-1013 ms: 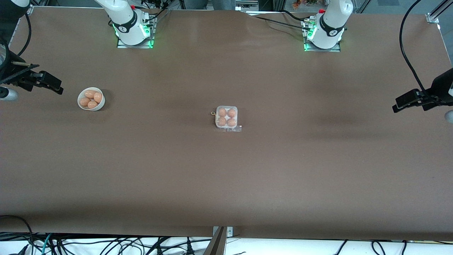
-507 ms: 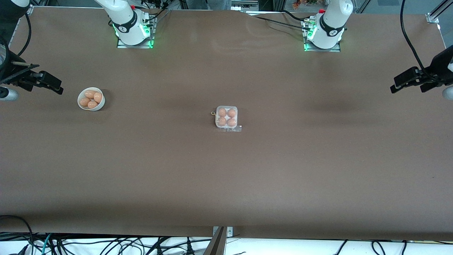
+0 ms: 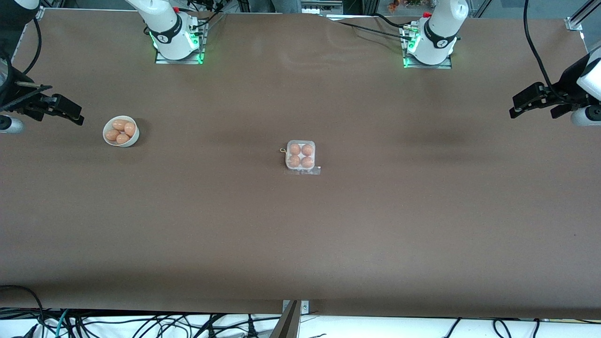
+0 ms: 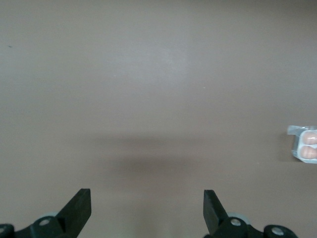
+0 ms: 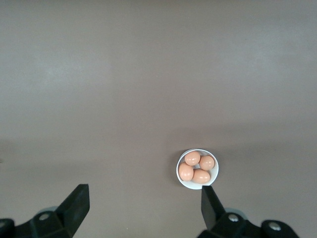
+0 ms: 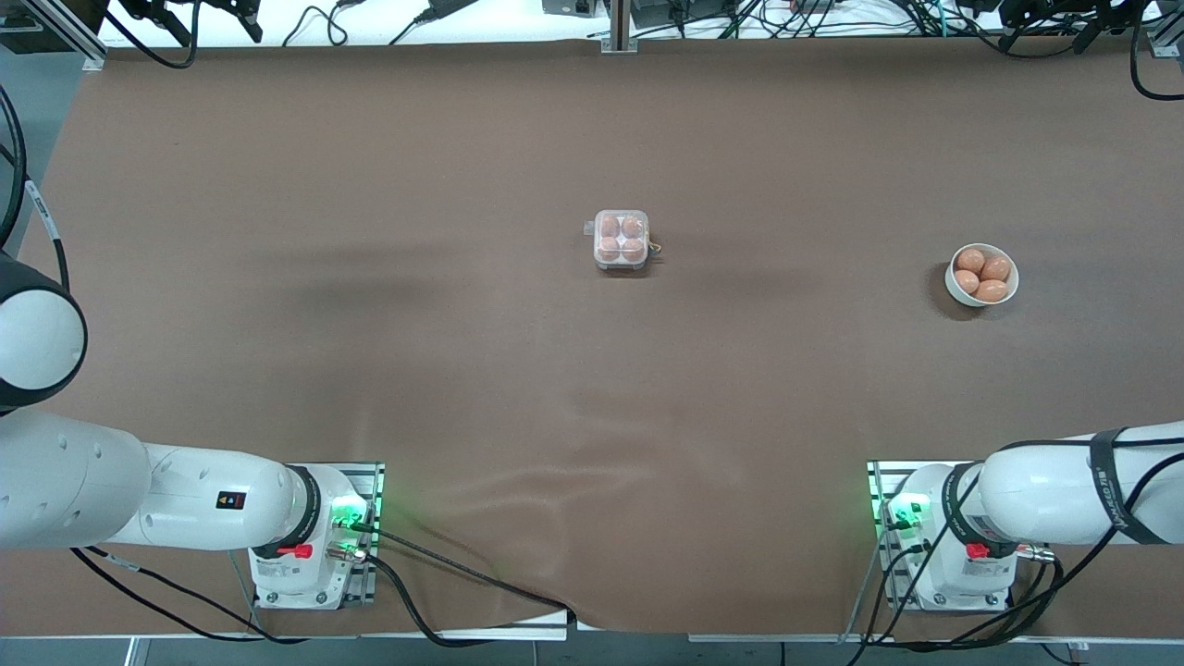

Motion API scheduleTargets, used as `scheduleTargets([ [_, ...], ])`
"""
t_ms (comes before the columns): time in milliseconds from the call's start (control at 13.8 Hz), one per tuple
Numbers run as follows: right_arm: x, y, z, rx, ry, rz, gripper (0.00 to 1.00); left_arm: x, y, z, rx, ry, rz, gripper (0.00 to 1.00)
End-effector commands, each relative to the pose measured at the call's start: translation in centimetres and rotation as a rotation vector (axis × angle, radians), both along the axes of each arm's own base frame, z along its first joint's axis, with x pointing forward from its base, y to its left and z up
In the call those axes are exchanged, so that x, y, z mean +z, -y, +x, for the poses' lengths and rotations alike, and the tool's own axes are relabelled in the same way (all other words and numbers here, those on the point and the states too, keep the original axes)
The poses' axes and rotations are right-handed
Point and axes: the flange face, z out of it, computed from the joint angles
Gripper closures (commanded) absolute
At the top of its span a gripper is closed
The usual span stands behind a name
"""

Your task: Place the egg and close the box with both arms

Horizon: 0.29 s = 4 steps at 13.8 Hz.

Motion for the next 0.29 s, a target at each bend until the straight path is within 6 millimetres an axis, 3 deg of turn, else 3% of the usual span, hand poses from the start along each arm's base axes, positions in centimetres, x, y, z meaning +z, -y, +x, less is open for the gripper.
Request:
scheduleTargets([
  [0, 0.21, 0.11, -0.26, 0.004, 0.004, 0.000, 0.00, 0.38, 0.17, -1.09, -0.015, 0.002, 0.035, 0.00],
  [217, 0.16, 0.09, -0.24, 0.004, 0.005, 0.001, 0.00, 0.34, 0.24, -1.14, -0.015, -0.002, 0.036, 0.00],
])
